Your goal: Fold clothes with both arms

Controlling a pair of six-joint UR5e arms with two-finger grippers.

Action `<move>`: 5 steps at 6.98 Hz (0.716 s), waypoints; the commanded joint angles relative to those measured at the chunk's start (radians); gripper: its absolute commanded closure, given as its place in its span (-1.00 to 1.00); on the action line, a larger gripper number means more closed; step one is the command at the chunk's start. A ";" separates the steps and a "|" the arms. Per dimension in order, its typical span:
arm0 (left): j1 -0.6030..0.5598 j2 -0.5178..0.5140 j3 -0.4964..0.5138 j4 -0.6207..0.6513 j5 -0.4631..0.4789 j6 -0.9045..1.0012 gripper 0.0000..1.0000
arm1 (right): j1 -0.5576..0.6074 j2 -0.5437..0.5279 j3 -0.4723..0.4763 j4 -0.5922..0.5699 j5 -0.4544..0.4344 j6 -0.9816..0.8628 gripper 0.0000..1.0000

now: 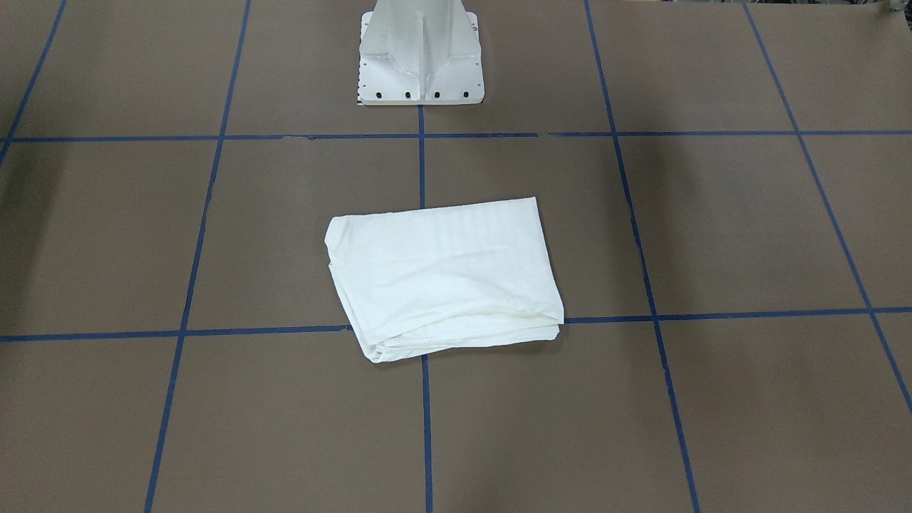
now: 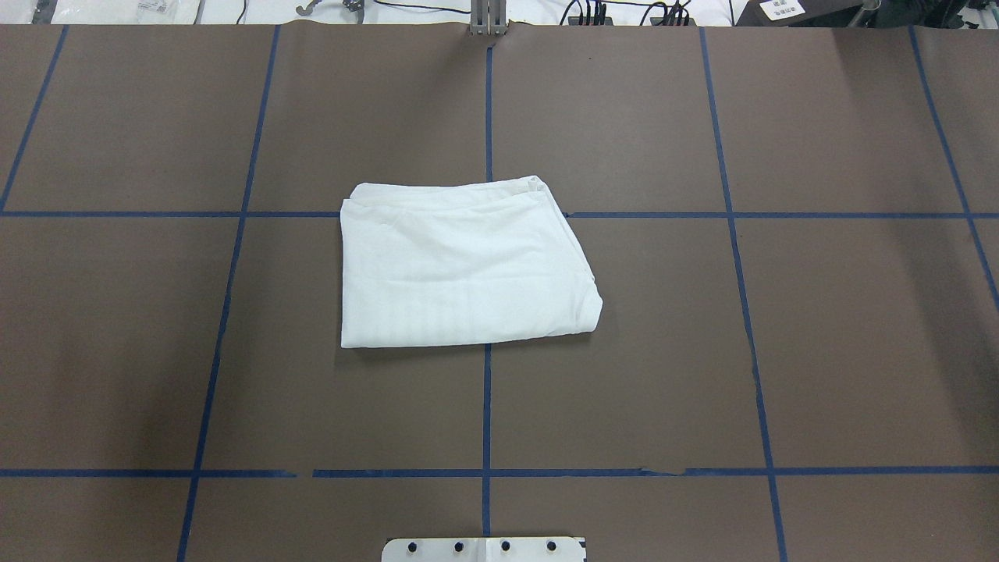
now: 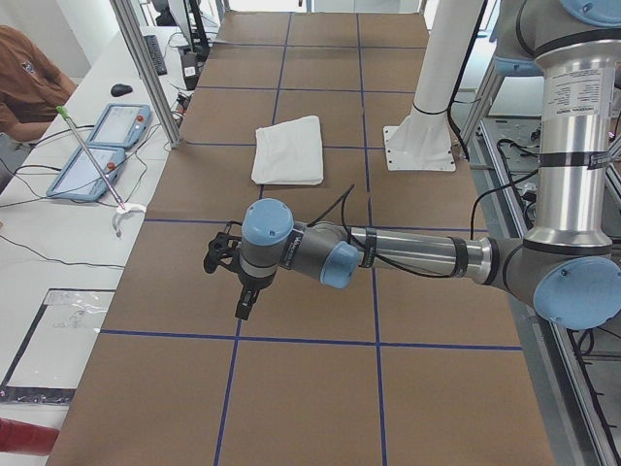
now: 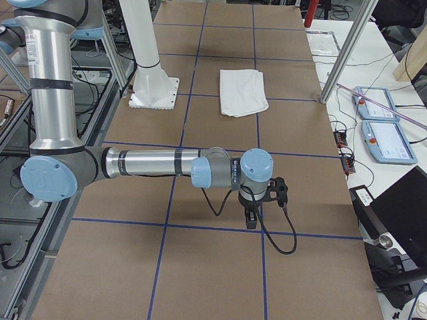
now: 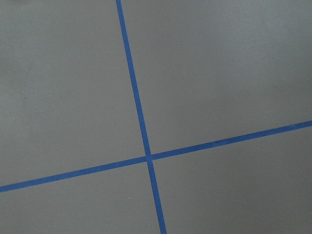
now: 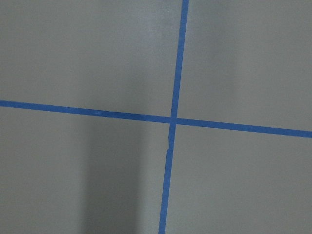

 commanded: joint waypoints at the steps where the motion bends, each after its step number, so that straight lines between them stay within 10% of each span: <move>1: 0.001 -0.001 -0.002 0.001 -0.008 0.000 -1.00 | -0.002 -0.016 0.003 0.017 0.005 0.000 -1.00; 5: 0.001 -0.004 -0.037 0.014 -0.012 0.000 -1.00 | -0.072 -0.015 0.016 0.003 -0.008 0.003 -1.00</move>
